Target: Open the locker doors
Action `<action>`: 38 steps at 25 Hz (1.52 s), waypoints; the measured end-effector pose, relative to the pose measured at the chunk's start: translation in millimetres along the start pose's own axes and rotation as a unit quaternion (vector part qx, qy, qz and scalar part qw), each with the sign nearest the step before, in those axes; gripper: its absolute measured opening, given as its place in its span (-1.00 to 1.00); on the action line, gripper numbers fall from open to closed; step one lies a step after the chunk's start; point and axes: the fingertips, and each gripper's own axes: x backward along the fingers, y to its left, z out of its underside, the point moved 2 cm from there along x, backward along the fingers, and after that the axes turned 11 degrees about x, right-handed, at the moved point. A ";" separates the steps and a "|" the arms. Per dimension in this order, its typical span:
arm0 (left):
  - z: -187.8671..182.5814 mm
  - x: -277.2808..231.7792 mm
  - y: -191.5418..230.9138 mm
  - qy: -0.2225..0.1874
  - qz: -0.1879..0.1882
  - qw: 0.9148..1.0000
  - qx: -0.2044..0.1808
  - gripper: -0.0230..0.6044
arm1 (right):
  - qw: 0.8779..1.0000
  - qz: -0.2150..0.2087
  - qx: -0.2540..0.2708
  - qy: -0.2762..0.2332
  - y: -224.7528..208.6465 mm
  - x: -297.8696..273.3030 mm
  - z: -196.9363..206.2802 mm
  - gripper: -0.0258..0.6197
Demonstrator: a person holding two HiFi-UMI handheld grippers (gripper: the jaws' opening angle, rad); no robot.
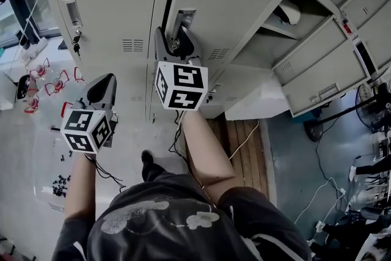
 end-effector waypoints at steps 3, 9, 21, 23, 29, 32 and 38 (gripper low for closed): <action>4.3 12.0 -9.4 0.000 -0.001 1.000 -0.001 -0.90 | 1.000 0.016 -0.004 0.010 -4.0 13.2 -1.0 -0.39; 12.4 30.1 -26.1 0.002 -0.002 1.000 -0.006 -0.90 | 1.000 0.014 -0.022 0.009 -9.7 37.5 -2.6 -0.52; 23.2 44.0 -66.2 0.012 0.015 1.000 -0.021 -0.90 | 0.999 -0.050 -0.021 0.002 -20.0 84.2 -6.5 -0.51; 24.1 45.7 -71.9 0.013 0.018 1.000 -0.023 -0.90 | 0.999 -0.044 -0.018 0.002 -22.4 92.2 -7.4 -0.51; 31.1 50.5 -90.7 0.018 0.032 0.999 -0.024 -0.90 | 1.000 -0.028 -0.009 0.006 -31.3 116.7 -9.0 -0.46; 34.9 52.0 -101.6 0.020 0.042 0.999 -0.022 -0.90 | 1.000 -0.019 -0.003 0.008 -37.0 131.5 -9.7 -0.45; 39.1 50.1 -129.6 0.017 0.069 0.997 -0.022 -0.90 | 1.000 0.003 0.015 0.001 -53.8 166.1 -10.9 -0.45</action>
